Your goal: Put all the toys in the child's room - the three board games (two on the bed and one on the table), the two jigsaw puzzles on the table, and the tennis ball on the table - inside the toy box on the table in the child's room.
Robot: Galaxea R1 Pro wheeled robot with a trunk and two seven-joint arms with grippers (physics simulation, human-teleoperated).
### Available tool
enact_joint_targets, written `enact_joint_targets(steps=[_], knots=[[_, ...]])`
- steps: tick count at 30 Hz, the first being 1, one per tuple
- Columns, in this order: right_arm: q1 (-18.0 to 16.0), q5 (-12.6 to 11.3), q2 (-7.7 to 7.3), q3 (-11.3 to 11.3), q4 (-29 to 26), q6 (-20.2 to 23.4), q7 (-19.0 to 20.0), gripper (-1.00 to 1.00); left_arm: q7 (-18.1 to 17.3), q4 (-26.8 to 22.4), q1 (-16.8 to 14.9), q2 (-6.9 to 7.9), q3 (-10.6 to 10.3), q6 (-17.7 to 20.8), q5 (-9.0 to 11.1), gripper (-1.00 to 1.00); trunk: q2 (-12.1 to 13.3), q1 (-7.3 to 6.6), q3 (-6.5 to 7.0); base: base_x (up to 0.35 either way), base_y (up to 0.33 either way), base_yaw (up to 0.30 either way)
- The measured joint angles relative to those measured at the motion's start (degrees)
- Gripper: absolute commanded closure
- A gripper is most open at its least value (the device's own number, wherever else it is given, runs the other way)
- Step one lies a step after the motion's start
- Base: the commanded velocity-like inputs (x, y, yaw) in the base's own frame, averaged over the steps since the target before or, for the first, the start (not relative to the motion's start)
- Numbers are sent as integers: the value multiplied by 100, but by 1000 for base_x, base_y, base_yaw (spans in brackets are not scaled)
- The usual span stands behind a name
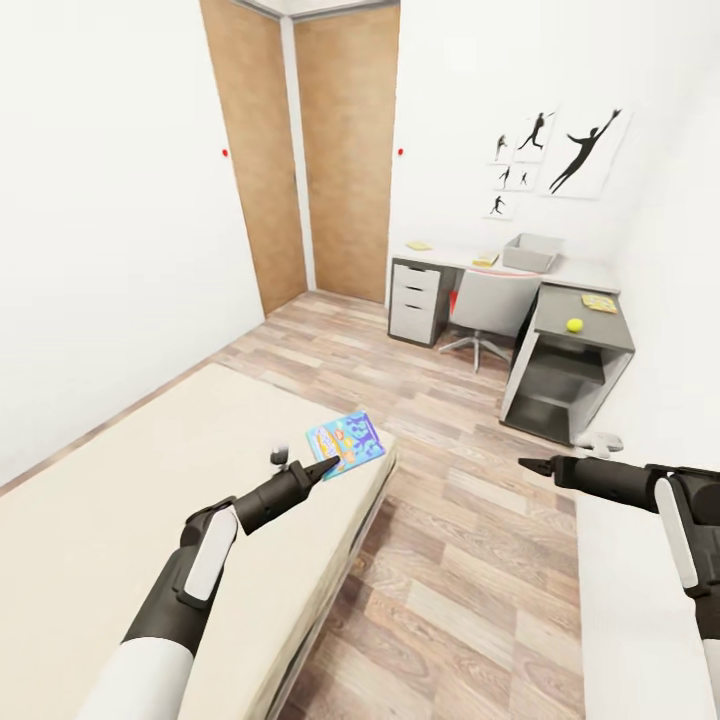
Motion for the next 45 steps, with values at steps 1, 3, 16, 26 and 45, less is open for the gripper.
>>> enact_joint_targets(steps=[1,3,16,26,45], knots=[[0,0,0,0,0,0,0,-100,0,0,0,0,0,4,6,100,0,0,1,0,0,-112],[0,6,3,-8,9,0,-10,-100,5,5,1,31,13,74,11,100,0,0,3,0,0,-90],[83,-32,272,55,-223,-1,8,-100,111,-29,106,143,39,135,45,100,0,0,4,0,0,-6],[83,-32,272,55,-223,-1,8,-100,111,-29,106,143,39,135,45,100,0,0,4,0,0,0],[83,-32,272,55,-223,-1,8,-100,111,-29,106,143,39,135,45,100,0,0,4,0,0,0]])
